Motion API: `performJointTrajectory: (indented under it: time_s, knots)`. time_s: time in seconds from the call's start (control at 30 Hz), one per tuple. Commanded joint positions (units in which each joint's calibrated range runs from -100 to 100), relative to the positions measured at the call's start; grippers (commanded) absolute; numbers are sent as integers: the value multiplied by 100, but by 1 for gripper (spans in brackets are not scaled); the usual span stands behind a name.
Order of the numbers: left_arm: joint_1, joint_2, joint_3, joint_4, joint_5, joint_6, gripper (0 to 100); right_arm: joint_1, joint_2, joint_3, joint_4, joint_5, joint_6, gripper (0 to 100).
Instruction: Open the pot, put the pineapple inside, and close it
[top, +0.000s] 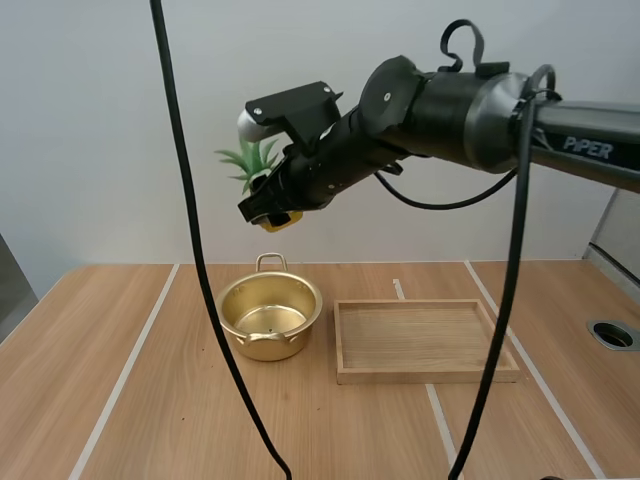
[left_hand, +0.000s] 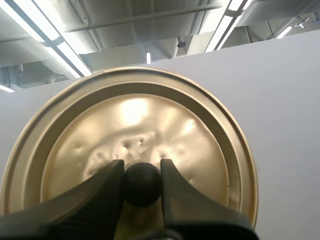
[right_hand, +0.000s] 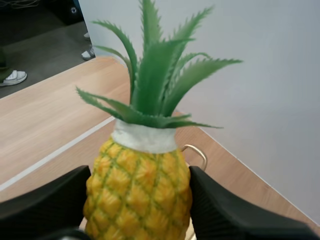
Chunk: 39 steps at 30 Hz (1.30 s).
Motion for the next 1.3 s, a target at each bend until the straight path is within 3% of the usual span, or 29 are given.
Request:
performJointTrajectory:
  time_s: [0.0,0.5,1.07,1.27]
  knots:
    - [-17,-18,-38,-56,-190,-18,0,13,296,-47,-60,-178,-73,0]
    - [-17,-18,-38,-56,-190,-18,0,13,1823,-47,-60,-679,-205,0]
    - [-17,-18,-38,-56,-190,-18,0,13,2468,22,-50,295,-205,0]
    - [-17,-18,-38,-56,-190,-18,0,13,2533,563,-60,-215,-220,0]
